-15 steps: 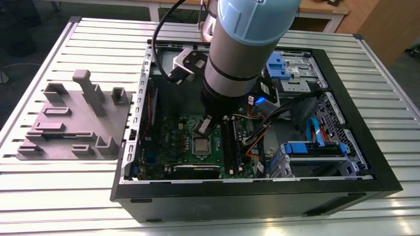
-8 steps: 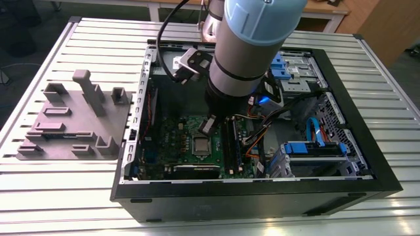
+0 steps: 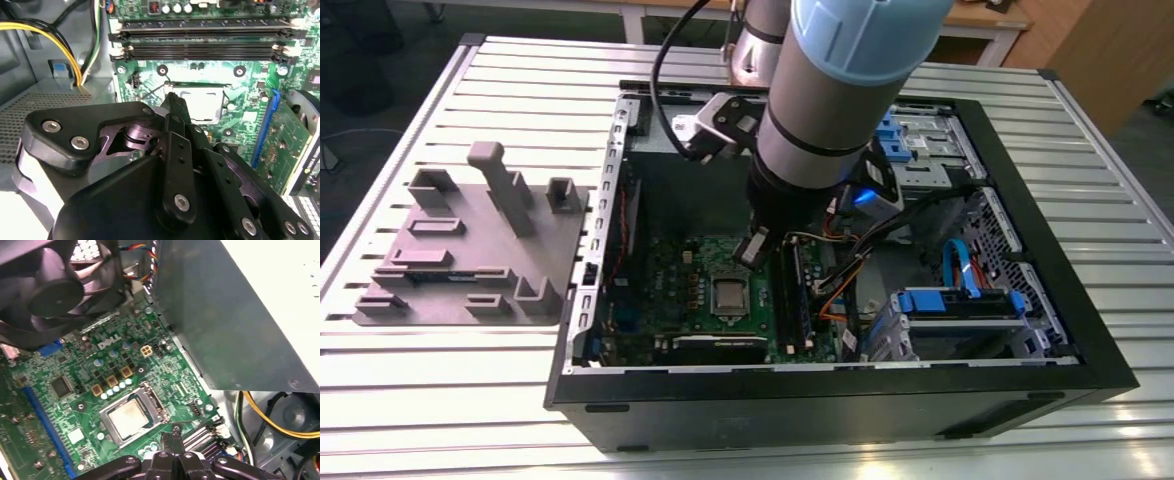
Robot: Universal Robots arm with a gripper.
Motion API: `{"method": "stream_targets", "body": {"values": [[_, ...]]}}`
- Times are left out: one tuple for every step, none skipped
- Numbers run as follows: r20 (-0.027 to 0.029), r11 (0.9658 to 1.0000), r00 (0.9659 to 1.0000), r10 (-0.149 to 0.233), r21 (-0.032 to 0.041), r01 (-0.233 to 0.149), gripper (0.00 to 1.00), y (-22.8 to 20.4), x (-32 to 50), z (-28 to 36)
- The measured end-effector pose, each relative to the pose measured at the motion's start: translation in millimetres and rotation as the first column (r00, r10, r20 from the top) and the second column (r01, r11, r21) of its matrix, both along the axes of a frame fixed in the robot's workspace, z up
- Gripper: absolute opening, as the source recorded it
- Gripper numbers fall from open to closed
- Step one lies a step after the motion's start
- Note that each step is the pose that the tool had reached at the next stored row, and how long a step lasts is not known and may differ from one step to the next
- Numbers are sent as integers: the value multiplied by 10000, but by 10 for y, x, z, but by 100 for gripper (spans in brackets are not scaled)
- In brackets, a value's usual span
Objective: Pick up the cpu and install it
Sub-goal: 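Install the first cpu locking lever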
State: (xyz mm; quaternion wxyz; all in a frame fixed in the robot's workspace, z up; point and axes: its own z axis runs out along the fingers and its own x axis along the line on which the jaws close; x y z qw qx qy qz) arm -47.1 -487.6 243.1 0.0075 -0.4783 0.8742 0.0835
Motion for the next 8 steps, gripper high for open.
{"method": "stream_targets", "body": {"values": [[0, 10000, 10000, 0, 0, 0, 10, 15, 7, -2], [0, 10000, 10000, -1, 1, 1, 10, 30, 13, -5], [0, 10000, 10000, -1, 0, 1, 10, 47, 18, -7], [1, 10000, 10000, 1, 0, -1, 10, 69, 25, -11], [0, 10000, 10000, 0, -1, 0, 10, 93, 32, -13], [0, 10000, 10000, 1, 0, -1, 10, 117, 41, -17], [0, 10000, 10000, 1, 0, -1, 10, 142, 50, -20], [0, 10000, 10000, 0, 0, 0, 10, 167, 60, -23]]}}
